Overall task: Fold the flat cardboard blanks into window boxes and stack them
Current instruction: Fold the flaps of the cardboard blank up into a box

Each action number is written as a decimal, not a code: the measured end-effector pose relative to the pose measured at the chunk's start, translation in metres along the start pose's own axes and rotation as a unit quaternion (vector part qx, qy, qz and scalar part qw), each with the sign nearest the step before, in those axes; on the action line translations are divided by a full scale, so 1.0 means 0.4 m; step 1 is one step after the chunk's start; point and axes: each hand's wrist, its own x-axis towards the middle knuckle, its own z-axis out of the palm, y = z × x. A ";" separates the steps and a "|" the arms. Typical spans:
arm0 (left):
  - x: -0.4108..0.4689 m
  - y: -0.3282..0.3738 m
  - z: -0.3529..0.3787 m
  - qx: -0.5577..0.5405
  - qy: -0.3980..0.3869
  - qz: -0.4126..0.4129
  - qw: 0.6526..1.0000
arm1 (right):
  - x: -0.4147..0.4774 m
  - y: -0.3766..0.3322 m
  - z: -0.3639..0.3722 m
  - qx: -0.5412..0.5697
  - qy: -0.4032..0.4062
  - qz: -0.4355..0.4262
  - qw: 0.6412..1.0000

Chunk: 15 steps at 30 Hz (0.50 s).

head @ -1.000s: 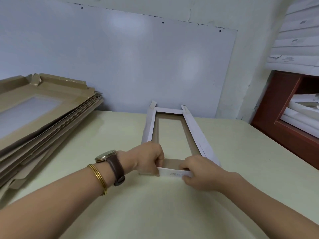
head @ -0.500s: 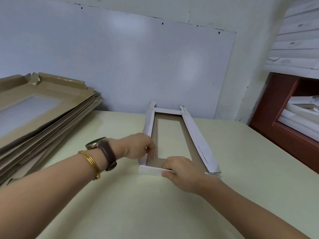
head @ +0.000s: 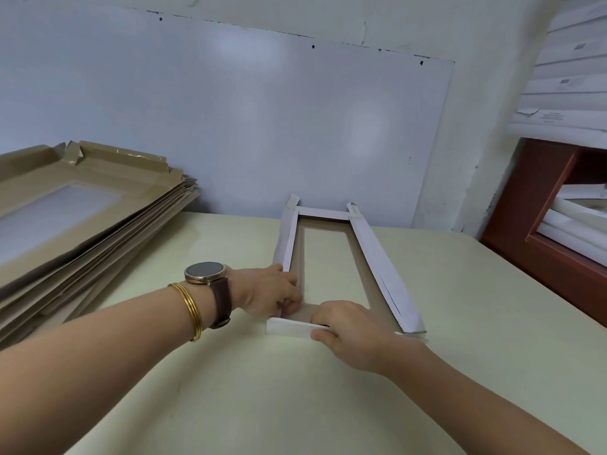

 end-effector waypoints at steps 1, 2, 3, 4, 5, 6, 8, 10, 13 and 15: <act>-0.001 0.002 -0.003 0.007 -0.003 0.001 1.000 | 0.000 -0.001 0.000 0.002 0.000 0.001 1.000; -0.001 0.006 -0.005 0.012 -0.007 0.003 1.000 | 0.000 -0.001 -0.001 0.004 -0.001 0.003 1.000; 0.000 0.009 -0.007 0.013 -0.007 0.006 1.000 | 0.001 -0.002 -0.002 0.006 -0.002 0.004 1.000; 0.002 0.012 -0.008 0.010 -0.007 0.011 1.000 | 0.001 -0.001 -0.002 0.007 -0.004 0.005 1.000; 0.003 0.014 -0.009 0.006 -0.005 0.014 1.000 | 0.002 0.000 -0.001 0.008 -0.006 0.005 1.000; 0.006 0.014 -0.010 0.002 -0.004 0.016 1.000 | 0.002 0.000 -0.001 0.007 -0.008 0.004 1.000; 0.012 0.014 -0.009 -0.009 -0.006 0.010 1.000 | 0.002 0.001 -0.001 0.005 -0.011 0.005 1.000; 0.019 0.014 -0.005 -0.031 -0.010 -0.002 0.999 | 0.001 -0.001 -0.004 0.007 -0.010 -0.002 1.000; 0.026 0.010 -0.001 -0.086 -0.005 -0.032 0.996 | -0.004 -0.003 -0.011 0.013 -0.005 -0.024 1.000; 0.026 0.003 -0.003 -0.107 0.002 -0.047 0.993 | -0.007 -0.004 -0.014 0.020 -0.009 -0.025 0.999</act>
